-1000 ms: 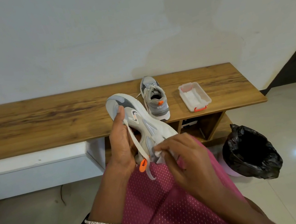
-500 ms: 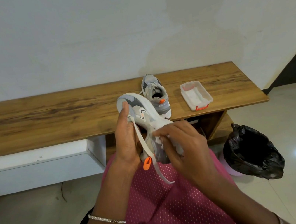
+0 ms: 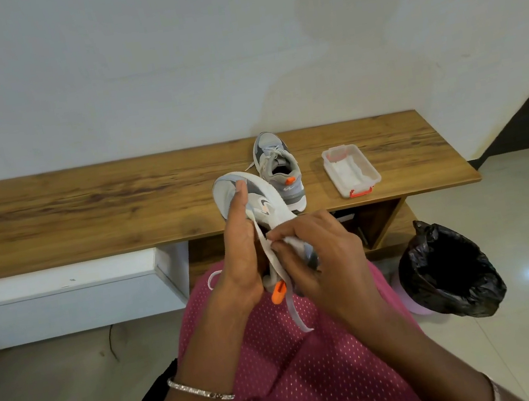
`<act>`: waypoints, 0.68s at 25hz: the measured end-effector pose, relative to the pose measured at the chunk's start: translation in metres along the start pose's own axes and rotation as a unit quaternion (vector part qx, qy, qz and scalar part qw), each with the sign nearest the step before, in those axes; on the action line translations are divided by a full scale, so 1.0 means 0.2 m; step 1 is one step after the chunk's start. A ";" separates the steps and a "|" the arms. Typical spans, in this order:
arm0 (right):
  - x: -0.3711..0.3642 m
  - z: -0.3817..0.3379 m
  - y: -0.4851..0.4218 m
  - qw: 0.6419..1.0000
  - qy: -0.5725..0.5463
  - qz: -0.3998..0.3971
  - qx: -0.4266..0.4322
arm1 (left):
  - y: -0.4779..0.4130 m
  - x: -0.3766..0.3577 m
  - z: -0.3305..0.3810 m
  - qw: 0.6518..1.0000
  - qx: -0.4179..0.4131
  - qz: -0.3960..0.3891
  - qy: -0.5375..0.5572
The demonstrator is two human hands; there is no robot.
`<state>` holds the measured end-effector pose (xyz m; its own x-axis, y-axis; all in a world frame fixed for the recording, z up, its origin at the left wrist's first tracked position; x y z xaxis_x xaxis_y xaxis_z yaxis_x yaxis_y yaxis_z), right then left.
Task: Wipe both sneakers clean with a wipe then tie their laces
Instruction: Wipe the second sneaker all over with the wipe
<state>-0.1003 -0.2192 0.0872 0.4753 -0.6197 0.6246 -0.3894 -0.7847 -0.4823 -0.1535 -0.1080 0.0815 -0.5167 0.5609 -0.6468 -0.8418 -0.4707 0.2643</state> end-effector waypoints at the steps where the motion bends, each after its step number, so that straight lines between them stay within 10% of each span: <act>1: 0.00 -0.01 0.02 1.000 0.003 -0.004 0.008 | 0.00 0.01 0.01 1.000 -0.002 0.000 0.001; 17: -0.05 -0.01 0.13 0.993 0.013 -0.028 -0.113 | -0.04 0.09 0.11 0.997 -0.038 0.047 -0.057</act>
<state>-0.1161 -0.2345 0.0694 0.4815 -0.5721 0.6639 -0.5319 -0.7929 -0.2974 -0.1601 -0.0799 0.0832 -0.6109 0.5840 -0.5346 -0.7769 -0.5721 0.2628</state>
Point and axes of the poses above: each hand's wrist, its own y-axis away from the middle knuckle, its own x-axis out of the back of the hand, z = x × y, the point moved 2 cm from there along -y, towards the middle knuckle, and after that the axes turned 8 degrees about -z, right-handed, at the moved point
